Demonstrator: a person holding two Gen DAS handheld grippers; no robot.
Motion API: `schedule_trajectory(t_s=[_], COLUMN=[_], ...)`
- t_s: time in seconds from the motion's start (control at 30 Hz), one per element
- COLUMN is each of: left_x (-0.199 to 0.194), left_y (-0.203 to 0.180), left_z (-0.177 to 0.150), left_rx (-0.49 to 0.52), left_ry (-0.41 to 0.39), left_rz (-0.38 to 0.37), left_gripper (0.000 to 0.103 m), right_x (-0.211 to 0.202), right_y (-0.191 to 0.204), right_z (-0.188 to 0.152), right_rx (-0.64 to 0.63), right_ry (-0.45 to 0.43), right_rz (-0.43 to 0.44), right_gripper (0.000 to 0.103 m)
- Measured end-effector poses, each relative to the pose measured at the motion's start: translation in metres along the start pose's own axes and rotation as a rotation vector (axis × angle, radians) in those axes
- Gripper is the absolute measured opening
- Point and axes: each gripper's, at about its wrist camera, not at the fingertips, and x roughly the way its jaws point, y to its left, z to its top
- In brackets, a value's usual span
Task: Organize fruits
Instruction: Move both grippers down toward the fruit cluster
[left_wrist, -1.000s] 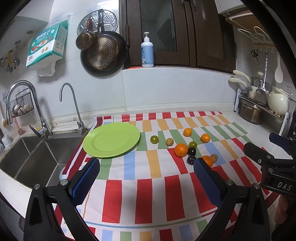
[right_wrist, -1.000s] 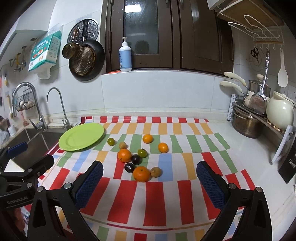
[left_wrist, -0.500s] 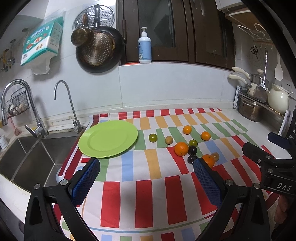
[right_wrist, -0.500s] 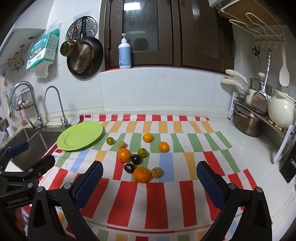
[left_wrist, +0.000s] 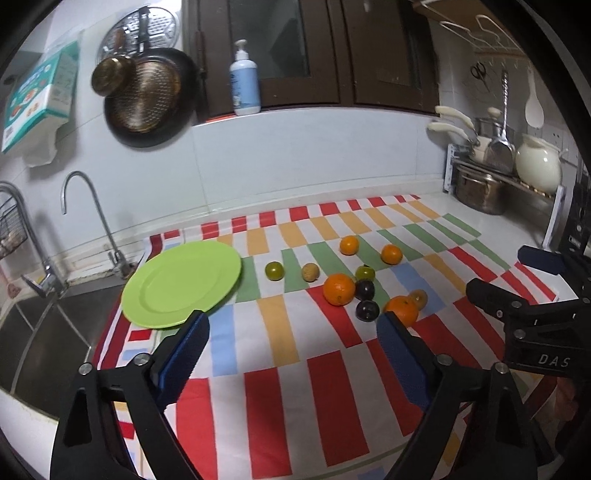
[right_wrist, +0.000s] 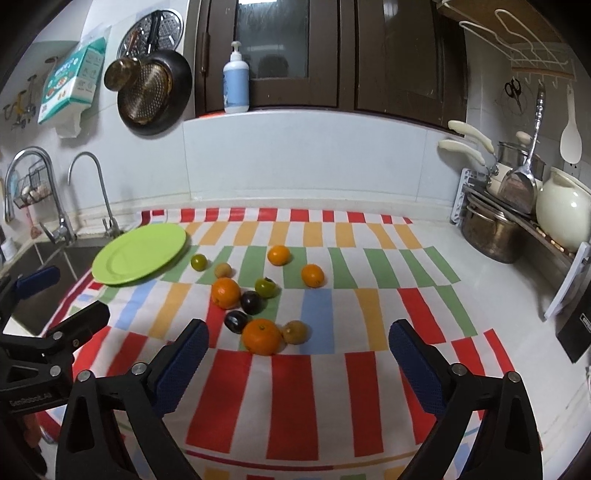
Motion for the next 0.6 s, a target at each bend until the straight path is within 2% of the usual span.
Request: schedule_trajectory(t_s=[0.4, 0.6], left_x=[0.039, 0.064], left_y=[-0.027, -0.034], left_z=[0.004, 0.001], left_rx=[0.127, 0.177], left_ry=[0.013, 0.055], left_rz=[-0.060, -0.111], left_gripper=[0.076, 0.066], right_x=[0.050, 0.073], right_y=[-0.013, -0.013], right_z=[-0.002, -0.003], right_rx=[-0.136, -0.198], right_ry=[0.101, 0.149], right_rz=[0.045, 0.080], right_gripper=[0.080, 0.074])
